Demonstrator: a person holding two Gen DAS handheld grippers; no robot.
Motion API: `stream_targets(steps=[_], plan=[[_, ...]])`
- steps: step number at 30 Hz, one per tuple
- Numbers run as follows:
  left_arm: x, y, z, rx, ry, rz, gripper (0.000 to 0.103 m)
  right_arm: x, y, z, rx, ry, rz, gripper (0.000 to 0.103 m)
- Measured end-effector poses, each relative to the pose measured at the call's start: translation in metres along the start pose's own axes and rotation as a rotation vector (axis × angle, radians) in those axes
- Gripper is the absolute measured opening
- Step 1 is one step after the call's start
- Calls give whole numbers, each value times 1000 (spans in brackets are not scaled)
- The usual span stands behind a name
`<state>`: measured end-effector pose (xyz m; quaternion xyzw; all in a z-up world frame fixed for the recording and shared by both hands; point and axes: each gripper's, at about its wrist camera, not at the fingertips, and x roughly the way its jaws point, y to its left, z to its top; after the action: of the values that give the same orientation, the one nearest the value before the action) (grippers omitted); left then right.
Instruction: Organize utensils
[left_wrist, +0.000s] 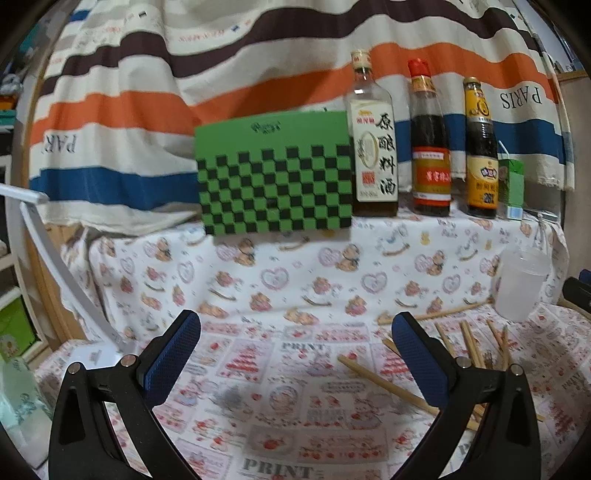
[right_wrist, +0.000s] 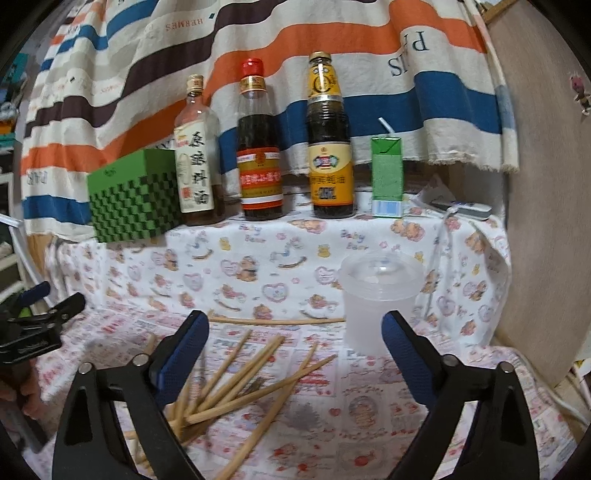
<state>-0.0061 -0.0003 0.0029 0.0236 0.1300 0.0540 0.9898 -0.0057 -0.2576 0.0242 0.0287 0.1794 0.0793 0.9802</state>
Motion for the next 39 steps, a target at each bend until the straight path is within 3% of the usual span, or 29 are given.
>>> stream_targets(steps=[4, 5, 6, 11, 16, 19, 31, 34, 39], plan=[[-8, 5, 6, -13, -27, 26, 103, 8, 5, -1, 4, 116, 100, 67], [-11, 8, 7, -33, -37, 26, 103, 13, 6, -2, 9, 160, 122, 53], [-14, 11, 8, -54, -48, 29, 103, 16, 7, -4, 18, 197, 147, 48], [-18, 18, 10, -89, -65, 75, 103, 27, 17, -17, 23, 281, 208, 42], [-3, 28, 11, -137, 39, 36, 103, 36, 42, -33, -51, 363, 249, 34], [-2, 33, 8, -169, 53, 55, 103, 39, 45, -37, -53, 414, 271, 23], [0, 30, 7, -161, 64, 75, 103, 57, 45, -49, -18, 550, 355, 17], [1, 29, 7, -150, 63, 75, 103, 58, 44, -48, -6, 544, 328, 7], [3, 24, 5, -126, 78, 80, 103, 47, 33, -41, 33, 456, 283, 6]])
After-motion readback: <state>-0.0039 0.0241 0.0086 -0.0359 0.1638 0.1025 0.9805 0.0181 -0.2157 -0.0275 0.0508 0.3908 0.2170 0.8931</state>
